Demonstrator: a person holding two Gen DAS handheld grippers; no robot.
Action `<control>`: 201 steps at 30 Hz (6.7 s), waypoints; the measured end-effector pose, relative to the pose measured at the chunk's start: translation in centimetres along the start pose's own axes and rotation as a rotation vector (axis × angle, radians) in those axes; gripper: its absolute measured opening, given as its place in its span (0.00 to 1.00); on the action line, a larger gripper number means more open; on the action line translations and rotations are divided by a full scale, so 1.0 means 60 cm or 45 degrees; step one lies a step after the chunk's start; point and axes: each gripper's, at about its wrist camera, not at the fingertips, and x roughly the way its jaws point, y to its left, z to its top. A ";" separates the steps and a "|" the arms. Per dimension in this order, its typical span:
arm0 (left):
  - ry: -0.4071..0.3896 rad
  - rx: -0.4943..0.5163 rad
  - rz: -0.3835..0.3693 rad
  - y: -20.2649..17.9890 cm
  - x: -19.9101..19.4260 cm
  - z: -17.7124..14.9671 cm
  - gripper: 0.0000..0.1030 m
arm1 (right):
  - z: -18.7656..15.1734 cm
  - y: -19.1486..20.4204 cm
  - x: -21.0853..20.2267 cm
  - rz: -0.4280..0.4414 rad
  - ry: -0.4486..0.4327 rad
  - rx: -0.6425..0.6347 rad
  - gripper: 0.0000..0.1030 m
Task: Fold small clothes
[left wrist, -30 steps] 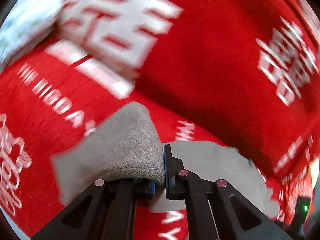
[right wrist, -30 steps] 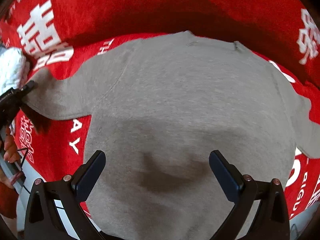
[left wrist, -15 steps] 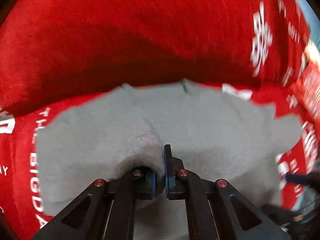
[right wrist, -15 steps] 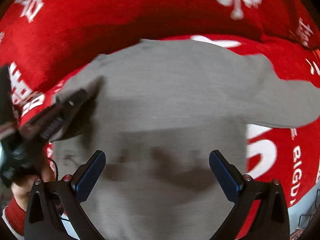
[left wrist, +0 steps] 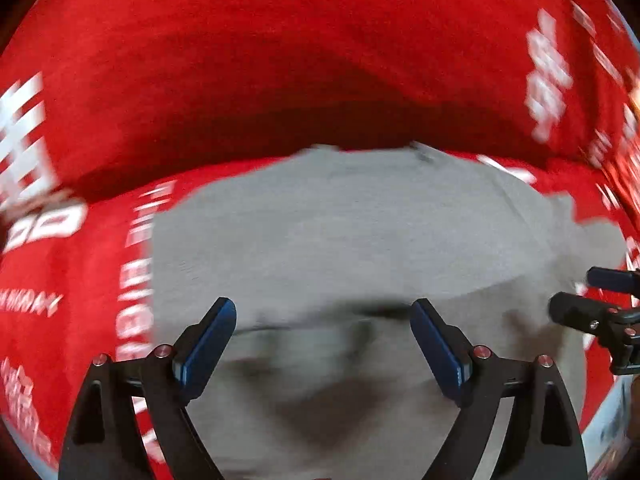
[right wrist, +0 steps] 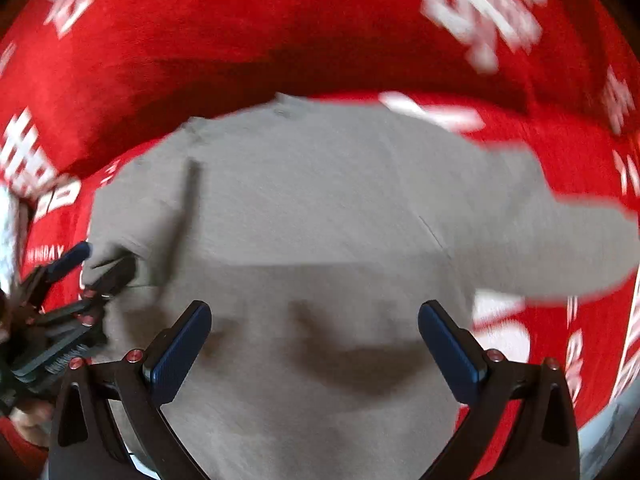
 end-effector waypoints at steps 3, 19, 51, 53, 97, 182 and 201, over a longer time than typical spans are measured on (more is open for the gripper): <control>0.031 -0.176 0.160 0.107 -0.010 -0.009 0.87 | 0.020 0.081 0.003 -0.025 -0.057 -0.219 1.00; 0.167 -0.393 0.153 0.208 0.044 -0.067 0.87 | 0.073 0.250 0.081 -0.188 -0.216 -0.560 0.04; 0.185 -0.353 0.242 0.223 0.055 -0.073 0.87 | 0.079 0.105 0.081 0.212 -0.178 0.177 0.13; 0.183 -0.335 0.243 0.223 0.056 -0.073 0.87 | 0.068 0.015 0.072 0.271 -0.196 0.447 0.13; 0.306 -0.332 -0.042 0.284 0.131 0.035 0.50 | -0.084 0.203 0.206 1.082 0.270 0.941 0.33; 0.428 0.066 0.139 -0.244 0.083 0.008 0.91 | -0.086 -0.380 0.028 0.500 0.067 0.805 0.85; 0.501 0.133 0.061 -0.403 0.105 0.031 0.91 | -0.151 -0.520 0.001 0.522 -0.020 1.049 1.00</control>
